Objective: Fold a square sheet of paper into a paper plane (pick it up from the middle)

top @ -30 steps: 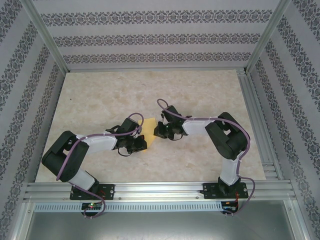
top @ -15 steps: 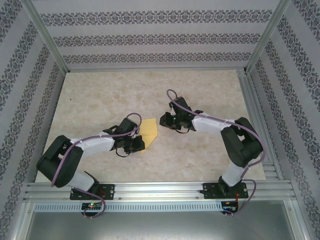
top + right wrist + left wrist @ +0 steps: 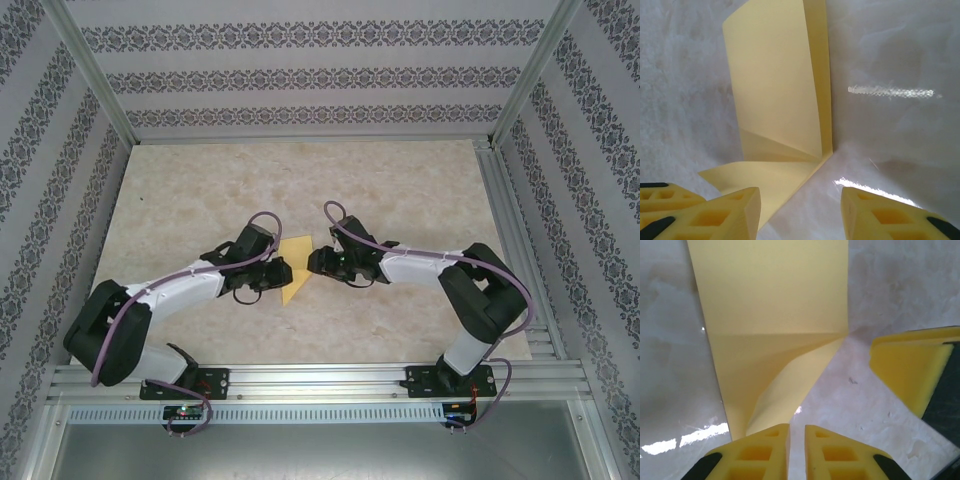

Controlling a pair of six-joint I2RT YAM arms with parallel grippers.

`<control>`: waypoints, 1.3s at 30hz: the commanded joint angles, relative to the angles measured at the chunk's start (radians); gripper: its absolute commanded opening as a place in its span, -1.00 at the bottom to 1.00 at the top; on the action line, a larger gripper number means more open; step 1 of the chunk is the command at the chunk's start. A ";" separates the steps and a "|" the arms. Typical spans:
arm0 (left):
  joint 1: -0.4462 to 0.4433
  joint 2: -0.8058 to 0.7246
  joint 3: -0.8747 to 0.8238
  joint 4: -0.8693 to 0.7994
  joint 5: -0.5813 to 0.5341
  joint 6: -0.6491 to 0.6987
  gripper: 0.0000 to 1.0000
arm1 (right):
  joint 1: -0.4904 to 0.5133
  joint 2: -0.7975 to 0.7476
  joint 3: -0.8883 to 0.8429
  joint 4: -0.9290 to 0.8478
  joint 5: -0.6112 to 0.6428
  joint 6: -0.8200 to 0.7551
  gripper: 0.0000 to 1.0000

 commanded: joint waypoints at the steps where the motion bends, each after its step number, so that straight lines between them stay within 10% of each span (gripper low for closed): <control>1: 0.012 0.045 0.040 -0.025 -0.074 -0.013 -0.71 | 0.018 0.051 0.044 0.056 -0.024 0.028 -0.09; 19: 0.040 0.130 0.049 -0.053 -0.093 -0.014 -0.74 | 0.037 0.152 0.097 0.127 -0.114 0.049 -0.38; 25: 0.045 0.121 0.049 -0.054 -0.087 -0.003 -0.72 | 0.042 0.152 0.095 0.135 -0.111 0.052 -0.82; 39: 0.050 -0.102 0.052 -0.123 -0.148 0.099 -0.15 | 0.081 -0.196 0.045 -0.149 0.300 0.081 -1.00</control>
